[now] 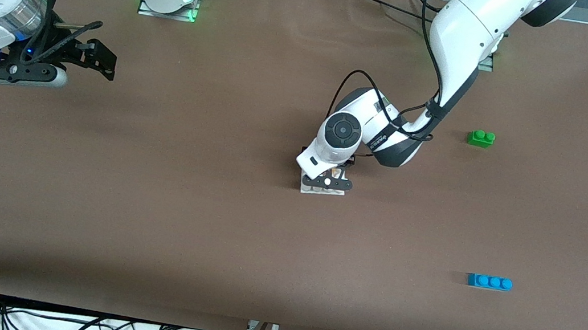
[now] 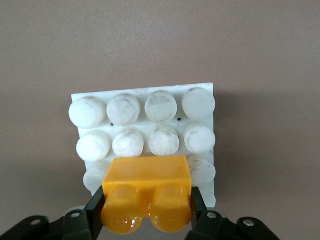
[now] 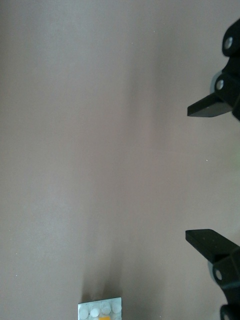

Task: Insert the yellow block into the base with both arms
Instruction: 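Lower the yellow block onto the base plate studs and press down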

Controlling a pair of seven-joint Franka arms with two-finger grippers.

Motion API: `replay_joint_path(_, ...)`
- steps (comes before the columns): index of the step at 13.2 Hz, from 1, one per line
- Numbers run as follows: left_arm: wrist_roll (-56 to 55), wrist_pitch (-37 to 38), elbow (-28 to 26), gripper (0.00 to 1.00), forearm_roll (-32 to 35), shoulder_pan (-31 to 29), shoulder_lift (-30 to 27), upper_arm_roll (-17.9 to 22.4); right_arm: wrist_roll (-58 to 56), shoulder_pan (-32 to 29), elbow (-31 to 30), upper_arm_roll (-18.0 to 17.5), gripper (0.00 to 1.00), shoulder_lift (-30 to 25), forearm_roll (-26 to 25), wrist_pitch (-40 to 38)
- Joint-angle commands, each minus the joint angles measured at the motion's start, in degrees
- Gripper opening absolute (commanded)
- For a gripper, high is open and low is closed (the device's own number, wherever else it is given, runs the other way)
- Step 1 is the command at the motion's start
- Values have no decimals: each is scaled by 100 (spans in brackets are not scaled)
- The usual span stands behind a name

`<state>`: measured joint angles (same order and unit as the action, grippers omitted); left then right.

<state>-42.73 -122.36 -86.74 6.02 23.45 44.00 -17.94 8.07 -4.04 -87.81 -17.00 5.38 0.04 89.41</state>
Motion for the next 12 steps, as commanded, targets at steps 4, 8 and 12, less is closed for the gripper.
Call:
replay_joint_path(4,-139,108,-203,55,137,55,-199,28,-60,0,-17,-23,99,-10,102,-55)
replay_joint_path(8,-148,108,-256,55,137,63,-208,19,-68,0,-26,-23,99,-2,102,-64)
replay_joint_path(12,-148,81,-256,65,137,63,-190,19,-77,9,-26,-23,99,33,102,-55)
